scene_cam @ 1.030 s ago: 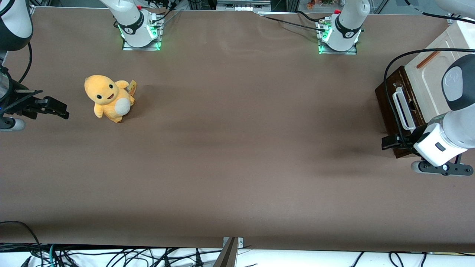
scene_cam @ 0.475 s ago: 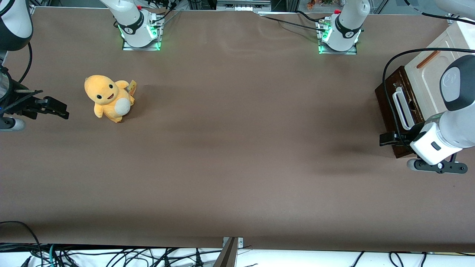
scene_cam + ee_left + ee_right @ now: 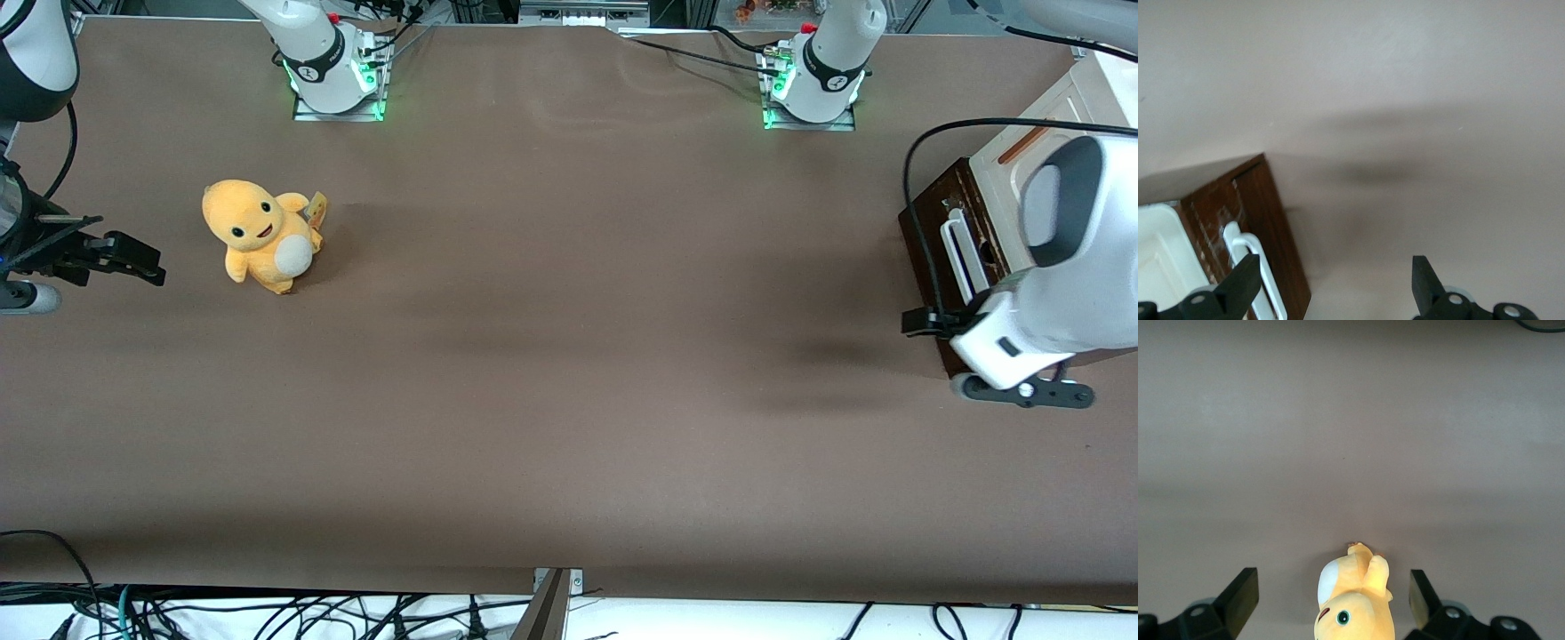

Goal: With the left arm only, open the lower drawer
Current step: 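Swing the left gripper around to face the lower drawer's white handle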

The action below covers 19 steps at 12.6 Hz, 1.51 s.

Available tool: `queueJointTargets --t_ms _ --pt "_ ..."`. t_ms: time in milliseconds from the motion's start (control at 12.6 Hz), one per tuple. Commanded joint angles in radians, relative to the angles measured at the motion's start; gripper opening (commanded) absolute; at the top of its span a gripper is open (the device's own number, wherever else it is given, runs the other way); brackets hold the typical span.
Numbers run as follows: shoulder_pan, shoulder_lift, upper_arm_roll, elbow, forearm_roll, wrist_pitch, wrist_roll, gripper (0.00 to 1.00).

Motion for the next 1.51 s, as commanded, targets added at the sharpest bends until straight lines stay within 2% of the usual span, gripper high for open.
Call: queueJointTargets --t_ms 0,238,713,1426 --pt "-0.059 0.009 0.004 -0.020 0.098 -0.059 -0.144 1.00" --pt "-0.140 0.075 0.002 -0.021 0.270 -0.146 -0.244 1.00" --pt "-0.226 0.086 0.002 -0.191 0.440 -0.165 -0.474 1.00" --pt "-0.275 0.210 -0.003 -0.349 0.684 -0.235 -0.724 1.00"
